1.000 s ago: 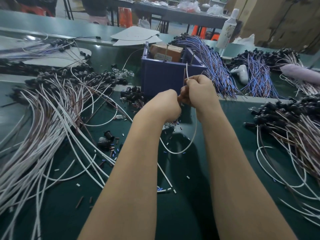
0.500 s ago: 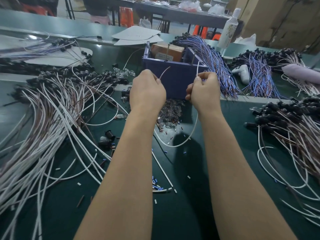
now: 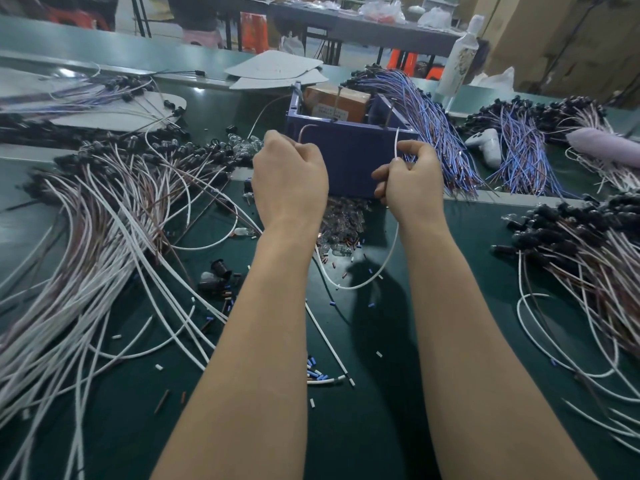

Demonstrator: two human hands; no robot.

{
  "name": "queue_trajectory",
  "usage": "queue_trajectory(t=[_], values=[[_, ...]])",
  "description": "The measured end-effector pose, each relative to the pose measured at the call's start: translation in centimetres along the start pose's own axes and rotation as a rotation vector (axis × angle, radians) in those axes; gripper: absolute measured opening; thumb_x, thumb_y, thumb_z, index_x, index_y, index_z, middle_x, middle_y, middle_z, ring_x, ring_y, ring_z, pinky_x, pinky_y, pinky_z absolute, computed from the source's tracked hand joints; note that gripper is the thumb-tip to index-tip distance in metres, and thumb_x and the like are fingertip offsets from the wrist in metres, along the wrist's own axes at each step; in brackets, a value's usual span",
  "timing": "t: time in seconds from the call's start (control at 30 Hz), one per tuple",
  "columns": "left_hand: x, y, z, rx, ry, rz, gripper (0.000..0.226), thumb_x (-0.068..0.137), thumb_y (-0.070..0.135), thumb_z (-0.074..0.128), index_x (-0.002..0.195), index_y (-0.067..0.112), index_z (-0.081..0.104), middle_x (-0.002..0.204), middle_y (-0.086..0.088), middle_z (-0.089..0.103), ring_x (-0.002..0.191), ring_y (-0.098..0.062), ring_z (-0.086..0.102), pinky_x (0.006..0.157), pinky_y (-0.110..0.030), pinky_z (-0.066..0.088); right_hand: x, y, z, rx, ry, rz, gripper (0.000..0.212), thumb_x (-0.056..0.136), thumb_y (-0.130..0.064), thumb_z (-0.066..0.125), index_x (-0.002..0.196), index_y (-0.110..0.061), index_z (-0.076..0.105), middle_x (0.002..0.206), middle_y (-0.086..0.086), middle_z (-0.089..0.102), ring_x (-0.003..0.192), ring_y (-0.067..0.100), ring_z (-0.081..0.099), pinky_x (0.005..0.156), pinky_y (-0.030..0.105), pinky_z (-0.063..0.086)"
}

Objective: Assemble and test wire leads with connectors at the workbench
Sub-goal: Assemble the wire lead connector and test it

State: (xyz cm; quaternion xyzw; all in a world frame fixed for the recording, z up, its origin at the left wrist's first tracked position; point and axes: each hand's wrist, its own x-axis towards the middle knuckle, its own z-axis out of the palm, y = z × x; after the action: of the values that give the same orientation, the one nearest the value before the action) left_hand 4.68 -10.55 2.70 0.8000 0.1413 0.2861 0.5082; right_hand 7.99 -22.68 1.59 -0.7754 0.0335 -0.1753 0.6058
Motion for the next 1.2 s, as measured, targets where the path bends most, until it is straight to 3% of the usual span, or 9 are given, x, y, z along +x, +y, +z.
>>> queue_trajectory(t=[0.6, 0.9, 1.2], values=[[-0.1, -0.3, 0.0, -0.122, 0.209, 0.098, 0.007, 0.097, 0.018, 0.039, 0.094, 0.014, 0.043, 0.081, -0.009, 0.068, 0.074, -0.025, 0.066, 0.072, -0.042, 0.052, 0.0, 0.1, 0.0, 0.005, -0.015, -0.015, 0.021, 0.096, -0.002, 0.038, 0.108, -0.018, 0.042, 0.081, -0.001, 0.066, 0.036, 0.001, 0.047, 0.052, 0.021, 0.04], [0.0, -1.0, 1.1, 0.103, -0.141, 0.064, 0.014, 0.097, 0.02, 0.045, 0.098, 0.012, 0.055, 0.092, -0.009, 0.071, 0.089, -0.024, 0.066, 0.084, -0.04, 0.052, 0.1, 0.2, 0.1, -0.031, -0.061, -0.047, 0.027, 0.097, -0.003, 0.04, 0.122, -0.012, 0.046, 0.096, 0.003, 0.067, 0.04, -0.001, 0.049, 0.061, 0.026, 0.044], [-0.2, -0.8, 1.3, 0.101, -0.258, 0.065, 0.014, 0.097, 0.02, 0.046, 0.103, 0.012, 0.056, 0.096, -0.012, 0.07, 0.092, -0.026, 0.065, 0.086, -0.042, 0.051, 0.1, 0.1, 0.0, -0.043, -0.063, -0.044, 0.028, 0.096, -0.002, 0.04, 0.121, -0.012, 0.048, 0.093, -0.002, 0.066, 0.041, 0.001, 0.049, 0.063, 0.027, 0.045]])
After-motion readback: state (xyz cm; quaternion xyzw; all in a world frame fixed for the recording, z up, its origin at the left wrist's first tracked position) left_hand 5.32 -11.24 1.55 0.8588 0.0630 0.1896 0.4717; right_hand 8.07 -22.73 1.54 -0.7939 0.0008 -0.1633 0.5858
